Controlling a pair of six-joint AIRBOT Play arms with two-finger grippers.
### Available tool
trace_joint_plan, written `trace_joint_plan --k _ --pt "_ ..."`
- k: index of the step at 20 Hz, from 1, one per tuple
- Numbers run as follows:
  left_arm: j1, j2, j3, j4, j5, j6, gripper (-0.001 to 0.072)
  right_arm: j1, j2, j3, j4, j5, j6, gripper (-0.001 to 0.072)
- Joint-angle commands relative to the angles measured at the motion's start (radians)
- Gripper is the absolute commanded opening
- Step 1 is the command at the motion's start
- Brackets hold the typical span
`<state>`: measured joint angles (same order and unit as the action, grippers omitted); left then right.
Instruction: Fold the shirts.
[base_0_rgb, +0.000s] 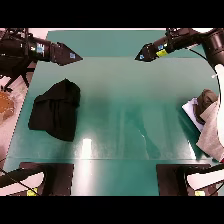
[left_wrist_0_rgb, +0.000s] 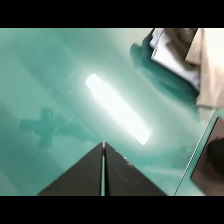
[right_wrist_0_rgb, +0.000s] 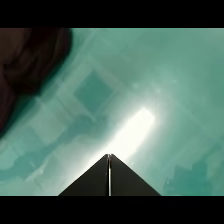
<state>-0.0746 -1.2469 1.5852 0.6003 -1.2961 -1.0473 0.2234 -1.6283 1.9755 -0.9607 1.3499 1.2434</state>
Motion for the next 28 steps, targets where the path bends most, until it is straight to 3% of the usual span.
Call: trace_joint_plan --k 1,5,6,7,8,9,10,11,12,13,14,15,17,19,25,28 --pt "0.000 0.000 0.001 -0.086 0.051 -0.001 0.0026 0.000 0.000 0.000 0.000 -0.041 0.000 0.0022" --pt "0.000 0.000 0.001 -0.089 0.017 -0.003 0.0027 0.000 0.001 0.000 0.001 0.008 0.034 0.0022" --pt "0.000 0.000 0.001 -0.040 0.027 -0.048 0.0027 0.000 0.001 0.000 0.001 0.049 0.058 0.0022" --pt "0.000 0.000 0.001 0.051 0.022 -0.128 0.0146 0.000 0.001 0.000 0.001 0.084 0.073 0.0022" --pt "0.000 0.000 0.003 0.188 -0.002 -0.207 0.0408 0.000 0.001 0.000 -0.001 0.116 0.076 0.0023" --pt "0.000 0.000 0.003 0.368 -0.057 -0.245 0.0578 -0.007 0.002 0.000 -0.026 0.137 0.102 0.0023" --pt "0.000 0.000 0.003 0.606 -0.134 -0.272 0.0686 -0.018 0.003 0.000 -0.072 0.150 0.193 0.0023" --pt "0.000 -0.002 0.001 0.825 -0.190 -0.298 0.0707 -0.032 0.007 0.000 -0.102 0.157 0.261 0.0054" --pt "0.018 -0.001 -0.002 0.988 -0.200 -0.352 0.0707 -0.054 0.012 0.000 -0.107 0.159 0.283 0.0184" --pt "0.051 -0.001 -0.002 1.026 -0.190 -0.377 0.0705 -0.074 0.017 0.000 -0.105 0.153 0.286 0.0295" --pt "0.082 -0.002 -0.003 1.022 -0.181 -0.350 0.0702 -0.084 0.019 0.000 -0.111 0.151 0.285 0.0317" --pt "0.102 -0.002 -0.010 1.022 -0.167 -0.293 0.0702 -0.103 0.022 0.000 -0.114 0.158 0.281 0.0319" --pt "0.140 -0.002 -0.030 1.005 -0.159 -0.152 0.0702 -0.139 0.023 -0.001 -0.114 0.170 0.262 0.0408" --pt "0.178 -0.002 -0.045 0.890 -0.170 -0.003 0.0700 -0.164 0.023 0.000 -0.113 0.175 0.232 0.0410" --pt "0.185 -0.002 -0.229 0.725 -0.043 0.648 0.0700 -0.202 0.022 -0.001 -0.120 0.155 0.209 0.0410" --pt "0.182 -0.002 -0.336 0.681 0.022 0.777 0.0700 -0.202 0.022 -0.002 -0.198 0.150 0.210 0.0410"
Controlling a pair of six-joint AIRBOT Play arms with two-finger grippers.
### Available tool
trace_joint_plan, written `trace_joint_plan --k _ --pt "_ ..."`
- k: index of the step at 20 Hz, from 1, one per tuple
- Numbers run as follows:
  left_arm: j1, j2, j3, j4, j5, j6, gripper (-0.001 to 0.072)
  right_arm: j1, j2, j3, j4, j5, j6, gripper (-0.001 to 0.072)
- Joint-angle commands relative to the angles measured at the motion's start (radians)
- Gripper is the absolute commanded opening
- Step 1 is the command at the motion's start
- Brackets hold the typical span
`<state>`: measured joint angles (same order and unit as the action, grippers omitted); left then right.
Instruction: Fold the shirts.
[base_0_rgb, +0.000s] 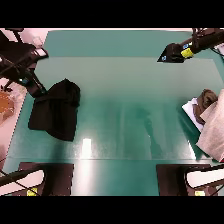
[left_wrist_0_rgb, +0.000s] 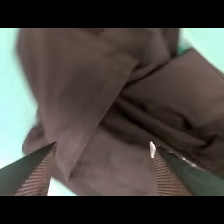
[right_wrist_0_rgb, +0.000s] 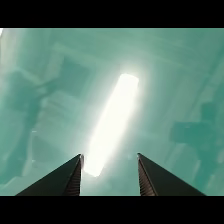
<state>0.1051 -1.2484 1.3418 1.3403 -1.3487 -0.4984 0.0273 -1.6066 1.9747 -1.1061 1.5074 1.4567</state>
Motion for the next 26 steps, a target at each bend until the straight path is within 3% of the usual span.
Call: trace_joint_plan --k 1,5,11,13,14,17,19,20,24,25,26 --pt "0.002 0.000 -0.131 -0.054 0.106 0.266 0.0700 -0.006 0.000 -0.001 -0.058 -0.007 -0.003 0.0410" --pt "0.002 0.000 -0.280 -0.055 0.350 0.403 0.0700 -0.006 0.000 -0.001 -0.075 -0.013 -0.003 0.0410" --pt "0.002 -0.008 -0.416 -0.040 0.643 0.481 0.0700 -0.006 0.000 -0.001 -0.075 -0.016 -0.003 0.0410" --pt "0.002 -0.009 -0.436 -0.042 0.677 0.481 0.0685 -0.006 0.000 -0.001 -0.075 -0.016 -0.003 0.0409" --pt "0.002 -0.009 -0.440 -0.042 0.680 0.481 0.0598 -0.006 0.000 -0.001 -0.075 -0.016 -0.003 0.0409" --pt "0.002 -0.008 -0.440 -0.051 0.689 0.481 0.0589 -0.006 0.000 -0.001 -0.074 -0.016 -0.003 0.0409" --pt "-0.009 -0.005 -0.440 -0.074 0.686 0.481 0.0380 -0.006 0.000 -0.001 -0.074 -0.016 -0.003 0.0409" --pt "-0.023 -0.005 -0.440 -0.074 0.689 0.481 0.0346 -0.005 0.000 -0.001 -0.074 -0.016 -0.003 0.0409" --pt "-0.076 -0.005 -0.439 -0.121 0.718 0.480 0.0344 -0.004 -0.002 -0.001 -0.073 -0.015 -0.003 0.0409" --pt "-0.090 -0.005 -0.439 -0.122 0.721 0.481 0.0161 -0.004 -0.006 -0.001 -0.073 -0.014 -0.003 0.0409" --pt "-0.102 -0.003 -0.438 -0.121 0.720 0.481 0.0025 -0.004 -0.010 -0.002 -0.074 -0.012 -0.003 0.0409"
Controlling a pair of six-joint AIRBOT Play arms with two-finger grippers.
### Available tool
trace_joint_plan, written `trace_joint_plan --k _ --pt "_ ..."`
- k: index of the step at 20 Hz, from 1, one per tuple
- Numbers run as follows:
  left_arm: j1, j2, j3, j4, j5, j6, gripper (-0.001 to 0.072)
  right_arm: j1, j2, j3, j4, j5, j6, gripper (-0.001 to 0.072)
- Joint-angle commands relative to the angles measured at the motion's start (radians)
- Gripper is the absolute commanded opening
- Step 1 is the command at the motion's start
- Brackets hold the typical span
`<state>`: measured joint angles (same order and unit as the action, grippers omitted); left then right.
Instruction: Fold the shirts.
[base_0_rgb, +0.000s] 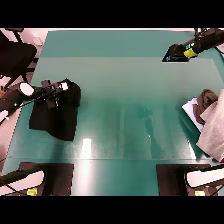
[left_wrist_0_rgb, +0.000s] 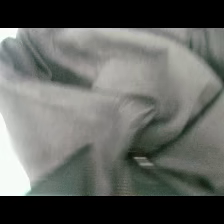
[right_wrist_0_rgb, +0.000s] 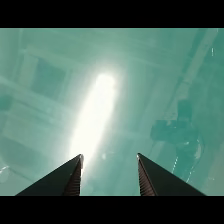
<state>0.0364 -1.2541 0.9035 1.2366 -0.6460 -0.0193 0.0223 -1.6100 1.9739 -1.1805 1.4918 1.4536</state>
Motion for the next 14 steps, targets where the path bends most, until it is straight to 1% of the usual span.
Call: trace_joint_plan --k 1,6,8,9,11,13,14 --pt "-0.044 0.003 0.002 -0.018 0.021 0.002 0.0024 0.001 -0.011 -0.001 0.001 0.009 0.000 0.0409" --pt "-0.085 0.020 0.039 -0.032 0.003 0.001 0.0023 0.001 -0.022 -0.013 -0.001 0.011 0.000 0.0409" --pt "-0.127 0.032 0.108 -0.064 -0.045 0.001 0.0023 -0.018 0.005 -0.045 0.000 0.010 0.001 0.0409" --pt "-0.154 0.036 0.151 -0.117 -0.072 0.001 0.0023 -0.031 0.027 -0.073 0.000 0.009 0.005 0.0409" --pt "-0.222 0.037 0.251 -0.274 -0.098 0.000 0.0023 -0.062 0.087 -0.154 0.002 -0.031 0.016 0.0409" --pt "-0.313 0.037 0.353 -0.431 -0.071 -0.014 0.0023 -0.095 0.156 -0.242 0.002 -0.083 0.039 0.0409" --pt "-0.362 0.037 0.397 -0.496 -0.037 -0.048 0.0023 -0.111 0.192 -0.283 0.002 -0.098 0.042 0.0409"
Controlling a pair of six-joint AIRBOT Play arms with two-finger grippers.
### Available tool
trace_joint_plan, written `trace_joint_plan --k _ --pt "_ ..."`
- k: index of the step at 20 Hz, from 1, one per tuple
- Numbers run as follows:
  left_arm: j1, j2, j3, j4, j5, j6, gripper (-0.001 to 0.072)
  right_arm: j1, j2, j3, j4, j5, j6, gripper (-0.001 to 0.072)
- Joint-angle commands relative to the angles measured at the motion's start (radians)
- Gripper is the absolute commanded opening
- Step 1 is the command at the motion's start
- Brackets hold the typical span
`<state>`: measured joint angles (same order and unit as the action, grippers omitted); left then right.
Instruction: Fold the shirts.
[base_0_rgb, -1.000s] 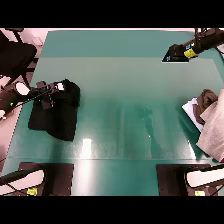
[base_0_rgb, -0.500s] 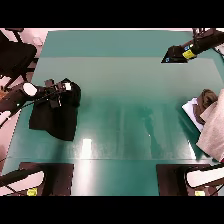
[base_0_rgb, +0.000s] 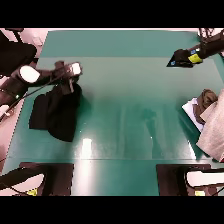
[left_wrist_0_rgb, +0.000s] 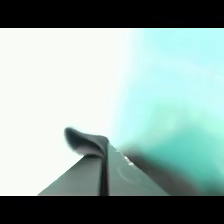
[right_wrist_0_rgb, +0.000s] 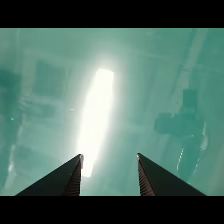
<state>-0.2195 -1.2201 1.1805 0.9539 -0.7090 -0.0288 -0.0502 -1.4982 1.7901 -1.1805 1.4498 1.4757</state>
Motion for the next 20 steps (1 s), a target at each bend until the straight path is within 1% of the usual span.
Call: trace_joint_plan --k 1,4,6,8,10,11,13,14,17,18,19,20 --pt "-0.159 0.003 0.163 -0.275 0.066 -0.080 0.0023 -0.056 0.117 -0.143 0.002 -0.071 0.019 0.0409" --pt "-0.311 0.002 0.264 -0.423 0.121 -0.095 0.0023 -0.109 0.232 -0.275 0.002 -0.110 0.019 0.0409" --pt "-0.404 -0.009 0.332 -0.481 0.145 -0.094 0.0023 -0.153 0.311 -0.369 0.002 -0.154 0.019 0.0409" --pt "-0.474 -0.042 0.446 -0.491 0.143 -0.094 0.0023 -0.201 0.389 -0.464 0.002 -0.203 0.019 0.0409" --pt "-0.513 -0.075 0.583 -0.491 0.150 -0.094 0.0023 -0.250 0.463 -0.555 0.002 -0.243 0.019 0.0409" --pt "-0.515 -0.086 0.649 -0.492 0.161 -0.094 0.0023 -0.272 0.494 -0.592 0.002 -0.261 0.019 0.0408" --pt "-0.512 -0.084 0.742 -0.481 0.251 -0.094 0.0023 -0.317 0.558 -0.667 0.002 -0.302 0.019 0.0408" --pt "-0.500 -0.084 0.782 -0.476 0.275 -0.094 0.0024 -0.342 0.587 -0.698 0.003 -0.322 0.019 0.0408" --pt "-0.420 -0.074 0.856 -0.453 0.280 -0.095 0.0024 -0.399 0.658 -0.751 0.003 -0.362 0.016 0.0408" --pt "-0.390 -0.069 0.856 -0.449 0.270 -0.111 0.0024 -0.413 0.673 -0.752 0.003 -0.368 0.014 0.0408" --pt "-0.352 -0.067 0.855 -0.417 0.241 -0.158 0.0024 -0.423 0.682 -0.752 0.003 -0.376 0.014 0.0408" --pt "-0.315 -0.067 0.853 -0.346 0.182 -0.227 0.0024 -0.422 0.689 -0.752 0.003 -0.385 0.013 0.0408"
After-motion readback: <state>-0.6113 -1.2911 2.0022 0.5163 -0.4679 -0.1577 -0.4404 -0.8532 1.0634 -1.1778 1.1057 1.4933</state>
